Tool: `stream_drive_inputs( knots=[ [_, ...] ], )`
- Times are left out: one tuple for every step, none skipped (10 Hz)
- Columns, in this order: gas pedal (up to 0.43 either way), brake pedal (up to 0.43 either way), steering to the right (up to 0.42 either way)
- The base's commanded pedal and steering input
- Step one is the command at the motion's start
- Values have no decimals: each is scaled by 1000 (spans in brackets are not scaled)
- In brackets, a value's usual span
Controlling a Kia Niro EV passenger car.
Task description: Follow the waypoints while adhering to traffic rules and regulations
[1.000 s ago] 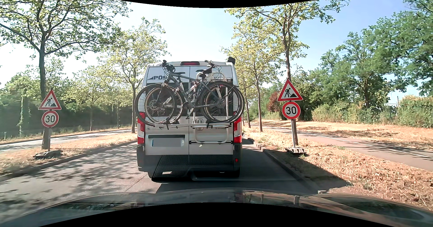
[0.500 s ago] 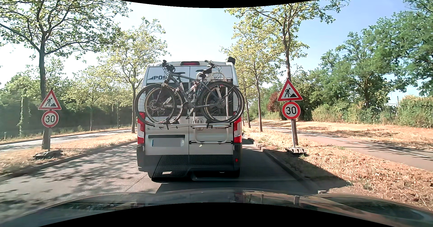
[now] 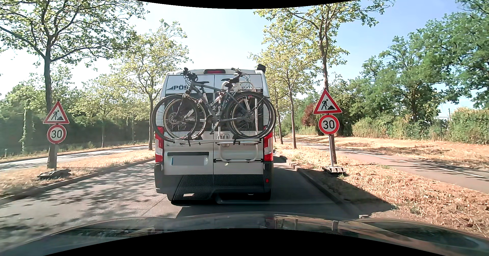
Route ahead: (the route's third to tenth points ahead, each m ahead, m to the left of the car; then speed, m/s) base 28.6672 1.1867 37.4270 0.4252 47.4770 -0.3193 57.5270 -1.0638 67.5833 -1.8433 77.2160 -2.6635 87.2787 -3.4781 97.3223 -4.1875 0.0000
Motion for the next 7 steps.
stream_drive_inputs(
  knots=[
    [0,213,-16],
    [0,220,-16],
    [0,220,-16],
    [0,220,-16],
    [0,220,-16],
    [0,220,-16],
    [0,213,-16]
  ],
)
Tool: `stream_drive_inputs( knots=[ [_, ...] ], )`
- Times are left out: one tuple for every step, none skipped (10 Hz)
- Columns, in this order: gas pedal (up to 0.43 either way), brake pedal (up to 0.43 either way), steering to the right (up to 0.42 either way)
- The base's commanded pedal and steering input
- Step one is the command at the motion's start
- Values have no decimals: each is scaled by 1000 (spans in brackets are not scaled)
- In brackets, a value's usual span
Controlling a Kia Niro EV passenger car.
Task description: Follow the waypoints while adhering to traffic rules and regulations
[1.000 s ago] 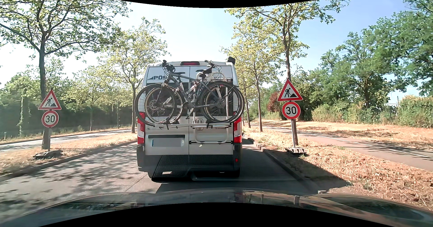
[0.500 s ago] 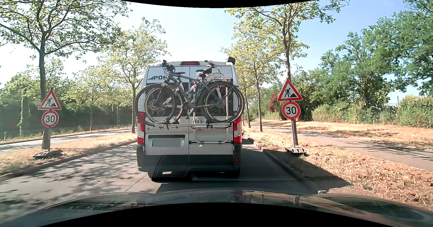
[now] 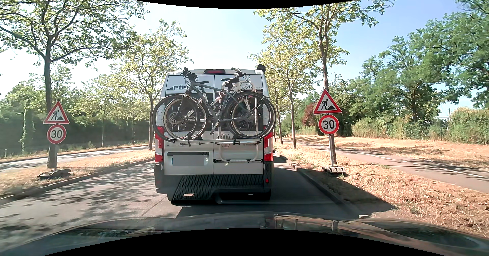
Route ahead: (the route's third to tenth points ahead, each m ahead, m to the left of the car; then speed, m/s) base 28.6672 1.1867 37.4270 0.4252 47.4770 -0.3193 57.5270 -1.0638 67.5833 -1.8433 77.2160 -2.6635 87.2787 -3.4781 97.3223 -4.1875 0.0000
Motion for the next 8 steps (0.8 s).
stream_drive_inputs(
  knots=[
    [0,220,-16],
    [0,213,-16],
    [0,213,-16],
    [0,213,-16],
    [0,220,-16],
    [0,220,-16],
    [0,213,-16],
    [0,213,-16]
  ],
)
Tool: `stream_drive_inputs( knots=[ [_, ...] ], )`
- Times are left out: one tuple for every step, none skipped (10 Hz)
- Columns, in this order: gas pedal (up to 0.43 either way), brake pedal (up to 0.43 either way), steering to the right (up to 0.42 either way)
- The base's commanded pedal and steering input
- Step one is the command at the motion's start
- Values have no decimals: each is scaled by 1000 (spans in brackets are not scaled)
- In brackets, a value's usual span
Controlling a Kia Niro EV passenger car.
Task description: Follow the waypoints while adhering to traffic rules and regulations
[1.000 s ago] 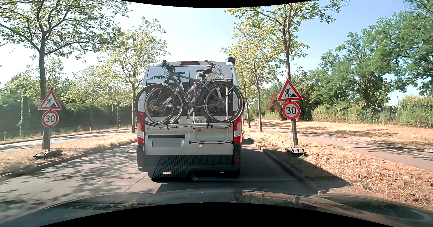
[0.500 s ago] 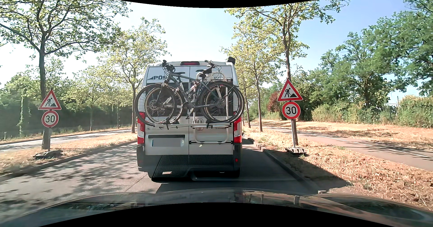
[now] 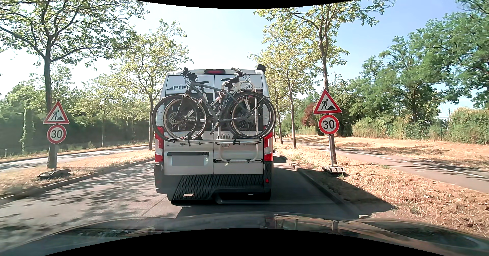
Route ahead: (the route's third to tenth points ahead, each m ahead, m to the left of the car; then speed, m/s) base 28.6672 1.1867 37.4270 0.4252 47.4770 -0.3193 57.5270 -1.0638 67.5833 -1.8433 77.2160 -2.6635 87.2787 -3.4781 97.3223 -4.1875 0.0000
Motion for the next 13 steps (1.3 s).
stream_drive_inputs(
  knots=[
    [0,220,-16],
    [0,220,-16],
    [0,213,-16],
    [0,213,-16],
    [0,213,-16],
    [0,220,-16],
    [0,213,-16],
    [0,213,-16],
    [0,220,-16],
    [0,220,-16],
    [0,220,-16],
    [0,213,-16],
    [0,220,-16]
  ],
)
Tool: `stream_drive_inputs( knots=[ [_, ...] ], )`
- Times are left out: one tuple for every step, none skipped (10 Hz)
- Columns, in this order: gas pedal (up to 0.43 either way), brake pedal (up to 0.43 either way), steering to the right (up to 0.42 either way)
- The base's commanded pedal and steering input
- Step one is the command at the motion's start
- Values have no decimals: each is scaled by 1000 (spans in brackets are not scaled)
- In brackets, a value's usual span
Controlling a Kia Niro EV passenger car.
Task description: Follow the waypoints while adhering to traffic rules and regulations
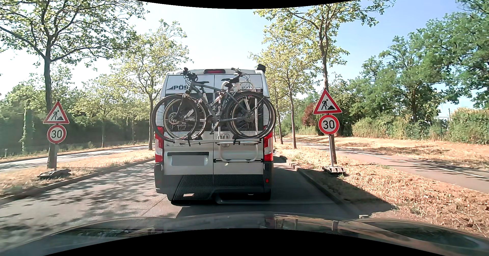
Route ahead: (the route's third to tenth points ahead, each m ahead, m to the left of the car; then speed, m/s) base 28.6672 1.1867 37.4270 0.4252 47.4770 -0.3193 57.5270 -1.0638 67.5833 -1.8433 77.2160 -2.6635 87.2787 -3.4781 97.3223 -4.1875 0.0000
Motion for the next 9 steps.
stream_drive_inputs(
  knots=[
    [0,220,-16],
    [0,220,-16],
    [0,213,-16],
    [0,220,-16],
    [0,213,-16],
    [0,213,-16],
    [0,213,-16],
    [0,213,-16],
    [0,220,-16]
  ],
)
